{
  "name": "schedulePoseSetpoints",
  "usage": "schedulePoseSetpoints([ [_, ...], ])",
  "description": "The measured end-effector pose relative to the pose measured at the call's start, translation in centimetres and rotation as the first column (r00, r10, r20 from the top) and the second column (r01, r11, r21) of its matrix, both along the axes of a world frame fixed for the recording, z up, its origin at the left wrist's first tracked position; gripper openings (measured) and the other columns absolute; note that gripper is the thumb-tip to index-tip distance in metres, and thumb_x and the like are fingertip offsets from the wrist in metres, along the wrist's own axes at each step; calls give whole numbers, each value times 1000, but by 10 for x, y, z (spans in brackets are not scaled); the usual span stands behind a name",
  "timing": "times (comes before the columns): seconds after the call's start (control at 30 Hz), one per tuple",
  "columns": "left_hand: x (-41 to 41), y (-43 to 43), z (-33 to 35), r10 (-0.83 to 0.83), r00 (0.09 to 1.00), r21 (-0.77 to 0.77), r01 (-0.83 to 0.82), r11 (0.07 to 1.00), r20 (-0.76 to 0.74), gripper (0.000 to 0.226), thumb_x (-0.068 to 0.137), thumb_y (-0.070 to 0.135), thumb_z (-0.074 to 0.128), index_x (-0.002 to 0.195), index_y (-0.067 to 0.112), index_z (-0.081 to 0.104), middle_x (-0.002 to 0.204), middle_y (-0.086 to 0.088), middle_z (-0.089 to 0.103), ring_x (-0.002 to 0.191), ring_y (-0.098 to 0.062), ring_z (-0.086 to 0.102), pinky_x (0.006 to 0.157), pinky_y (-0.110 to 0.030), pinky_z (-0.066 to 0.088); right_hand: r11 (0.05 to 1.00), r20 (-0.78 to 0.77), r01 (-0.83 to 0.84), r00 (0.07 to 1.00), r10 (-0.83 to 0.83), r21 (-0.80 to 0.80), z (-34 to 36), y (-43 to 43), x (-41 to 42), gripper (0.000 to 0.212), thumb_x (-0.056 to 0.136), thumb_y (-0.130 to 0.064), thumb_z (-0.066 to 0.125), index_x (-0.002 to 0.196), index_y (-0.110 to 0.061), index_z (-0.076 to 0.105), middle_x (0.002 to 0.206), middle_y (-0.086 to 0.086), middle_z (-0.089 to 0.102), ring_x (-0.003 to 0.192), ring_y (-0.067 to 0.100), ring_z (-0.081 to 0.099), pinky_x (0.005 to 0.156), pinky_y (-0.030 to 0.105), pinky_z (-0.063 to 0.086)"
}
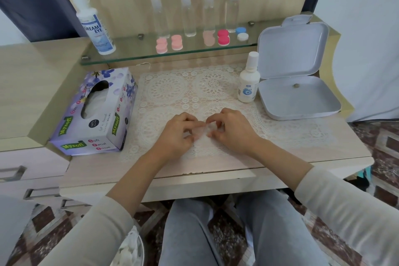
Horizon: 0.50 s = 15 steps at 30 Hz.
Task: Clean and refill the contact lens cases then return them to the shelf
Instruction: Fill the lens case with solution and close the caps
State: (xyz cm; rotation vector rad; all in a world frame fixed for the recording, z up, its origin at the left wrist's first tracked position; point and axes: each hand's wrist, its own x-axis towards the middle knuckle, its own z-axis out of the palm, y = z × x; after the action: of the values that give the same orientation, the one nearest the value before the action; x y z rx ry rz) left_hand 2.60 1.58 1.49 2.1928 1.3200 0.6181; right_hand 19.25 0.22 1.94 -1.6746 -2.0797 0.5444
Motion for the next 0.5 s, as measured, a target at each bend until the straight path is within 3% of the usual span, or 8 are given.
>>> schedulePoseSetpoints([
  [0.1,4,-2,-2,97,995,-18,-96,995,40,41,69,18,79,107,16,66,98,6,53,88,-7,52,80,-10,39,1000,-3,9,1000,-9,2,0,1,0,31,82,-25,65,112,-20,64,88,0,46,89,20,50,73,26,35],
  [0.2,7,-2,-7,230,969,38,-234,971,88,36,62,34,82,85,16,61,83,5,54,73,-1,48,67,-6,38,1000,-1,9,1000,-9,9,0,1,0,32,82,-26,66,113,-20,63,88,0,45,88,20,49,73,27,36],
  [0.3,7,-1,-7,226,970,69,-232,970,89,26,66,29,80,80,13,65,79,0,60,68,-1,49,64,-5,37,1000,-8,7,1000,-7,10,-1,0,0,33,82,-30,66,113,-20,63,89,0,46,86,18,48,73,27,36],
  [0.5,5,1,-5,102,994,114,-97,989,-39,26,79,9,68,104,8,67,87,-2,55,84,-14,49,74,-15,31,1000,-15,13,1000,-13,8,-2,0,0,31,82,-23,65,113,-18,64,89,2,46,87,22,51,75,28,39],
])
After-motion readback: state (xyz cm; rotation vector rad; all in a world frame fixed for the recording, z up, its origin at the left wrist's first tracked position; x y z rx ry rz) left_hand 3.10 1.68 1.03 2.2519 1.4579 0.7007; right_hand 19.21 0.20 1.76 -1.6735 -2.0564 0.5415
